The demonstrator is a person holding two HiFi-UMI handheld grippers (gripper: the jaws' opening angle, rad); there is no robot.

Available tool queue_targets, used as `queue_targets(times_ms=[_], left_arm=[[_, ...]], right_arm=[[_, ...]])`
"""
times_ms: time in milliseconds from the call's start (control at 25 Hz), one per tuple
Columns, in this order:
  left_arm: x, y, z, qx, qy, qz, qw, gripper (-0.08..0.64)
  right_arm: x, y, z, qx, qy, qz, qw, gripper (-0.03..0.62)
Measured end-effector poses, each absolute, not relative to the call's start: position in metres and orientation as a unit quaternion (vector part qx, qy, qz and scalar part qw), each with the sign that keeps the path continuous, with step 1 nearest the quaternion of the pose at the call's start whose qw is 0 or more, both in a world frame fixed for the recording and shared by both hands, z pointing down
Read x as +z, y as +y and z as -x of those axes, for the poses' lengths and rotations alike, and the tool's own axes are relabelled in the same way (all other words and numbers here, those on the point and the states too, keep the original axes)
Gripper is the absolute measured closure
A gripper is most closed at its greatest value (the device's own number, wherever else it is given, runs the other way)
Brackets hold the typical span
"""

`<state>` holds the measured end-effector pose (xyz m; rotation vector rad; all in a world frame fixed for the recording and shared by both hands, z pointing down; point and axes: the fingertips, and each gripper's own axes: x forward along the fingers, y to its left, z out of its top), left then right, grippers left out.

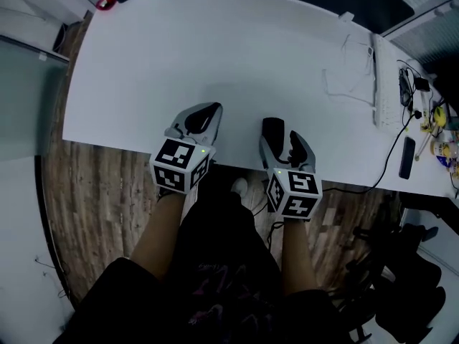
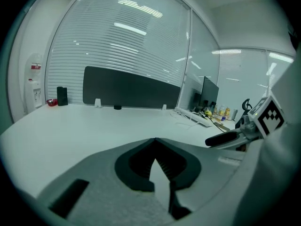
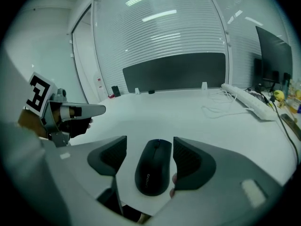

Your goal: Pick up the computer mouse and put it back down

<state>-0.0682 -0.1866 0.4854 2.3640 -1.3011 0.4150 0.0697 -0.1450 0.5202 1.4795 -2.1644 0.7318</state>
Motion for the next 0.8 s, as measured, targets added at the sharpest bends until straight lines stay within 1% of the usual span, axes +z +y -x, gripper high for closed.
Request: queue_targets(times_ms=[280,480,800], left_arm=[[0.510,-0.185,0.070,0.159,-0.459,-0.845,0.224,0.560],[0.516,-0.186,0.072,0.158,-0.457,-0.845,0.228,0.560],[0.522,-0.191,0.075,0.155,-0.459,-0.843,0.235,0.560]], right_arm=[[0.550,-0.143,-0.067,0.280,-0.765,-0.529,0.240,0.264],[0.562,-0.144,-0.068,0.278,-0.756,-0.534,0.257,0.247],[0.574,-0.150,-0.066,0.271,-0.755,-0.527,0.280,0.242]])
